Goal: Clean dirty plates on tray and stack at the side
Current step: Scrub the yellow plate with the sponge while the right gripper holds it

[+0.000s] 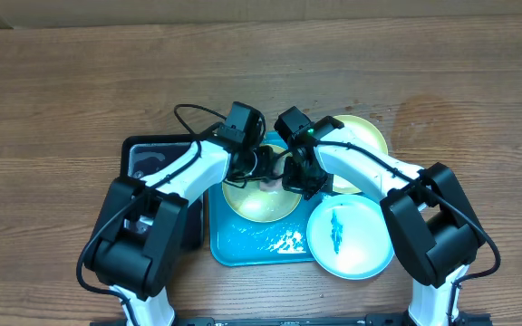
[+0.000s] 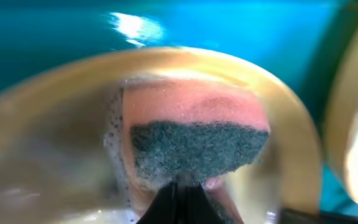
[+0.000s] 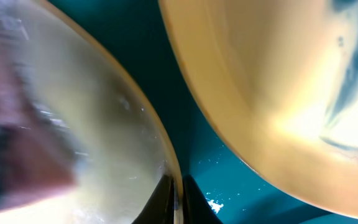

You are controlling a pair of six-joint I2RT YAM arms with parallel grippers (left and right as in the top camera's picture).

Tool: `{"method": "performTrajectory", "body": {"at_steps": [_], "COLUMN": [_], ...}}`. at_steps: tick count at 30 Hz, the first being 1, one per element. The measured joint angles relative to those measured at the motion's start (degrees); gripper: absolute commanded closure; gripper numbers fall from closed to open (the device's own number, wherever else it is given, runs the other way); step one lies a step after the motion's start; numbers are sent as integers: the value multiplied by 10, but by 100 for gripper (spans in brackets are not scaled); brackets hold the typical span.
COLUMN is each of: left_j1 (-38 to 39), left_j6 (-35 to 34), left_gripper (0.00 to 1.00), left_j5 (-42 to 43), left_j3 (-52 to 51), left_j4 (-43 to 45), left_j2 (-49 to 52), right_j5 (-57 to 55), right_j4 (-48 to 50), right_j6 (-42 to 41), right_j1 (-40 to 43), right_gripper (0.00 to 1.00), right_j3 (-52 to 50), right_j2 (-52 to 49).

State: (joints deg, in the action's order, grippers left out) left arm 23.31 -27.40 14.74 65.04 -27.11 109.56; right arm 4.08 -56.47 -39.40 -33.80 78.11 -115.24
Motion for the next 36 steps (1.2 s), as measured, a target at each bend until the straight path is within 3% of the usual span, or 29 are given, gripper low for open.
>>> {"method": "performTrajectory", "body": {"at_steps": [8, 14, 21, 27, 36], "left_j1": [-28, -28, -43, -41, -40], "left_j6": [-10, 7, 120, 211, 210], "left_gripper": [96, 96, 96, 96, 96], "left_j5": [-92, -113, -16, 142, 166], "left_j3": [12, 19, 17, -2, -10], "left_j4": [-74, -117, -155, -181, -166], "left_j2": [-10, -11, -11, 2, -2], "right_j5": [1, 1, 1, -1, 0], "right_j4": [0, 2, 4, 3, 3], "right_j6": [0, 0, 0, 0, 0], "right_j1": [0, 0, 0, 0, 0], "right_gripper": [96, 96, 96, 96, 96], "right_j3": [0, 0, 0, 0, 0], "right_j2": [0, 0, 0, 0, 0]}}
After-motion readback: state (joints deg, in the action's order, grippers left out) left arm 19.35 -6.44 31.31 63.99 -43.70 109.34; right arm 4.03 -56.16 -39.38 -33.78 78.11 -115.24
